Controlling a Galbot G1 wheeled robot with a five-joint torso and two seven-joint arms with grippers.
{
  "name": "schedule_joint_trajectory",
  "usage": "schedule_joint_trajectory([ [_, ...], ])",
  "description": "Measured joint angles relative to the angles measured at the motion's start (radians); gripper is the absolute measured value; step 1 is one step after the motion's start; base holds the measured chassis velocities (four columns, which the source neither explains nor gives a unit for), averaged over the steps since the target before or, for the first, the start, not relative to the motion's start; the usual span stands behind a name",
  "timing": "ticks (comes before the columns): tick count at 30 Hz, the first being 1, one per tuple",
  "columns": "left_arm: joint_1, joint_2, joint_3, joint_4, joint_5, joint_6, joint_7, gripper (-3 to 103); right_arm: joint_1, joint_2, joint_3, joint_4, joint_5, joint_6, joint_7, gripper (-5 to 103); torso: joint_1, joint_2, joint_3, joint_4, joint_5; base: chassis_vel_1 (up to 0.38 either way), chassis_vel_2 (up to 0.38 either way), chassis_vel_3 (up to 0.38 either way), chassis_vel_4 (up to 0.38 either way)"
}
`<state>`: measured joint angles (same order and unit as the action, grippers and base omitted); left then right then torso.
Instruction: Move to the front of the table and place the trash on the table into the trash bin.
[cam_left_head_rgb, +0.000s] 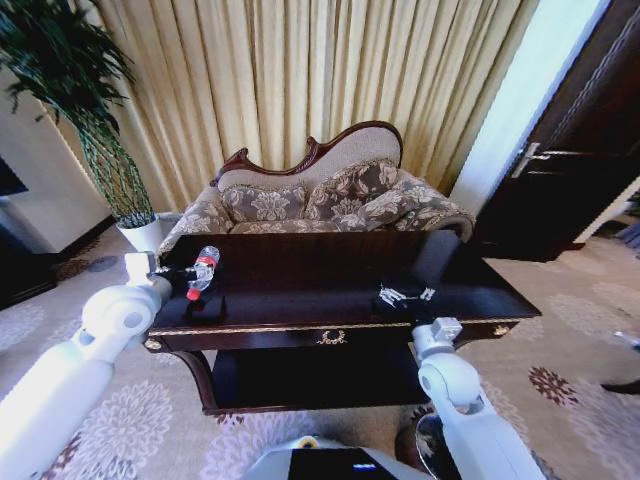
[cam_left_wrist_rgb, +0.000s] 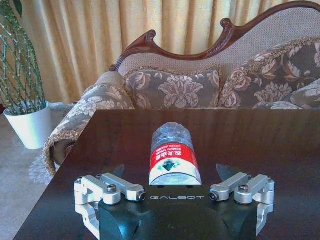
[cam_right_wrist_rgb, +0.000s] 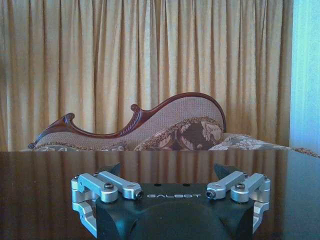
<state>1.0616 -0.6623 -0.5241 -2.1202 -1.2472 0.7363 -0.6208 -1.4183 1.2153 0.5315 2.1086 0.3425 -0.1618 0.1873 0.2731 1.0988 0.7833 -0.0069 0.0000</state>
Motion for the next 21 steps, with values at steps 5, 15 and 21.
schedule_joint_trajectory([
  [5, 0.011, -0.001, -0.008, 0.009, 0.0, -0.001, 0.001, 100, 0.003, 0.007, -0.006, -0.008, -0.009, 0.0, 0.001, 100, 0.0, 0.0, 0.0, 0.0, 0.0002, 0.0, 0.0, 0.0, 0.0],
  [15, 0.02, -0.016, -0.008, 0.05, 0.026, -0.001, 0.037, 100, -0.005, 0.013, -0.013, -0.009, -0.022, 0.002, 0.001, 100, 0.0, 0.0, 0.0, -0.0001, 0.0, 0.0, 0.0, 0.0, 0.0],
  [21, 0.014, -0.022, 0.004, 0.052, 0.022, -0.001, 0.037, 100, -0.005, 0.008, -0.009, -0.008, -0.021, 0.007, 0.001, 100, 0.0, 0.0, 0.0, -0.0001, 0.0, 0.0, 0.0, 0.0, 0.0],
])
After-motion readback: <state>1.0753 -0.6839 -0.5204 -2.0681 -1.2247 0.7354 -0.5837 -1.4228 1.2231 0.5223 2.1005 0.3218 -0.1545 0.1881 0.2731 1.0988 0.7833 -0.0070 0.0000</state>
